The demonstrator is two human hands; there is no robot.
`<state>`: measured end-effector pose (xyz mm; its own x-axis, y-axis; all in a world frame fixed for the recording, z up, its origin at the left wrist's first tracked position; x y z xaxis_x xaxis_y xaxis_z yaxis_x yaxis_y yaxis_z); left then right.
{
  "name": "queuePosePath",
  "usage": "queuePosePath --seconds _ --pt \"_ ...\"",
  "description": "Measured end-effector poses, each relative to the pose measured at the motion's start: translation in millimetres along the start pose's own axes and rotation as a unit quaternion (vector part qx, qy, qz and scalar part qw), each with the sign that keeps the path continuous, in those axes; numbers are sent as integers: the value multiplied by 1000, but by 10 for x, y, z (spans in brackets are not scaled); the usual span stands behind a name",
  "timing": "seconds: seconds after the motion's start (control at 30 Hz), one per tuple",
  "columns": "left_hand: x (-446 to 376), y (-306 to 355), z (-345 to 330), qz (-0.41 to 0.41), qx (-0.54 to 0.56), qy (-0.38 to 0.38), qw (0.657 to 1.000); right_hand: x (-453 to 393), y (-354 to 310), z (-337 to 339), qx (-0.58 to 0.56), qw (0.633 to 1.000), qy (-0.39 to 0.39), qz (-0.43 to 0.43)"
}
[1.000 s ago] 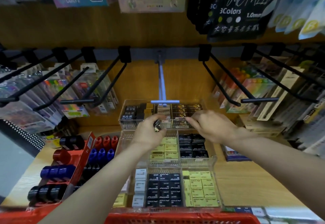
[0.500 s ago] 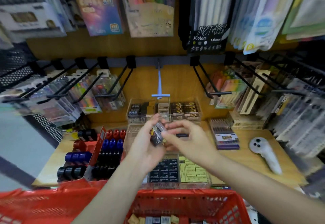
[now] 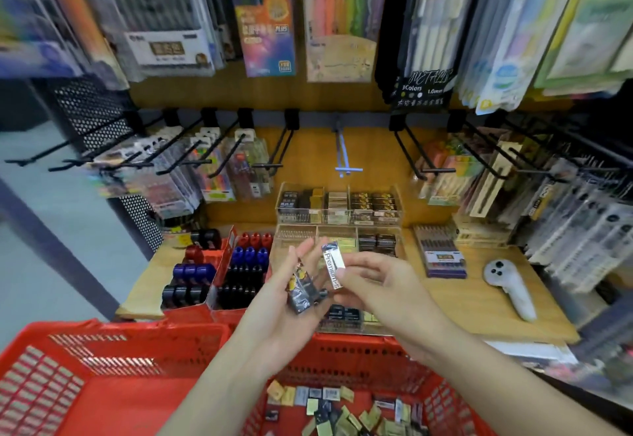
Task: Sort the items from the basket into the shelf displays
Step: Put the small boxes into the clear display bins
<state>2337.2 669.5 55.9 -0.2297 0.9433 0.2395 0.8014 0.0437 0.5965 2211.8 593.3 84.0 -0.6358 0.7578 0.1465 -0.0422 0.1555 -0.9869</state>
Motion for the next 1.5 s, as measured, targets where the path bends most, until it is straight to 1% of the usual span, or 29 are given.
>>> queuePosePath --seconds 0.07,0.13,0.2,0.33,0.4,0.5,0.53,0.57,0.6,0.63,0.7,0.77,0.8,0.83,0.9,0.93,1.03,1.07,1.1,1.13,1.2,1.23,1.3,1.37,1.43,1.5 --pt "2 -16 -69 -7 -10 -25 1000 23 44 -91 -3 1000 10 -5" --pt "2 -13 -110 -10 -21 -43 999 43 79 -182 -1 1000 2 7" --pt "-1 -4 -108 -12 -36 -38 999 52 110 -243 6 1000 -1 17" --pt "-14 3 -61 2 -66 -18 998 66 137 -289 14 1000 -3 -6" --pt "-32 14 -15 7 -50 24 998 61 117 -267 -8 1000 9 -19" --pt "-69 36 181 -18 20 156 987 35 62 -185 -22 999 39 -21" --pt "-65 58 236 -27 16 180 983 26 47 -161 -12 999 48 -20" --pt "-53 86 264 -31 -16 187 982 19 27 -139 3 998 52 -18" --pt "-46 112 266 -35 -79 173 981 16 4 -118 25 998 50 -11" --pt "-30 142 242 -45 -153 144 977 8 -27 -102 58 998 40 1" --pt "27 187 147 -60 -282 65 955 -3 -96 -77 135 990 10 31" --pt "59 199 99 -75 -364 18 928 -19 -149 -49 187 981 -14 58" --pt "67 194 97 -81 -383 14 920 -41 -159 -30 198 978 -12 70" --pt "74 183 108 -81 -387 21 918 -69 -160 -3 190 979 1 77" --pt "70 149 130 -66 -380 42 922 -111 -135 39 121 989 36 73" --pt "59 122 130 -58 -391 53 917 -128 -120 42 92 992 48 73" --pt "27 54 140 -27 -439 79 894 -175 -47 -2 74 994 35 67" --pt "21 40 138 -17 -441 76 894 -179 -14 -15 55 997 29 53" --pt "18 31 130 -6 -424 70 903 -181 18 -7 29 999 29 36" --pt "13 18 120 9 -384 63 921 -187 44 19 18 999 33 23" --pt "4 0 99 33 -291 70 954 -189 78 110 61 997 50 15" --pt "-14 -5 105 36 -268 83 959 -186 94 164 91 994 53 16" --pt "-85 -17 150 38 -255 106 960 -168 105 243 141 989 38 34" --pt "-162 -14 192 46 -265 116 956 -157 92 296 208 976 2 72" --pt "-239 -3 209 59 -287 118 949 -182 67 340 299 947 -12 118" --pt "-338 1 211 71 -313 109 941 -243 43 393 372 913 5 166"
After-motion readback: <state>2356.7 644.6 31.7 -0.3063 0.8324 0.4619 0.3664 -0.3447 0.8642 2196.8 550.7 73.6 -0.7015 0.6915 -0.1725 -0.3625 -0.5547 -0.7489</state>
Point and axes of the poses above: each hand's wrist, its own x-axis away from the middle knuckle, its own z-axis out of the back of the hand, y = z × x, the point moved 2 cm from there along -x, towards the middle knuckle, and after that the axes turned 1 degree about z, right-handed, at the moved point
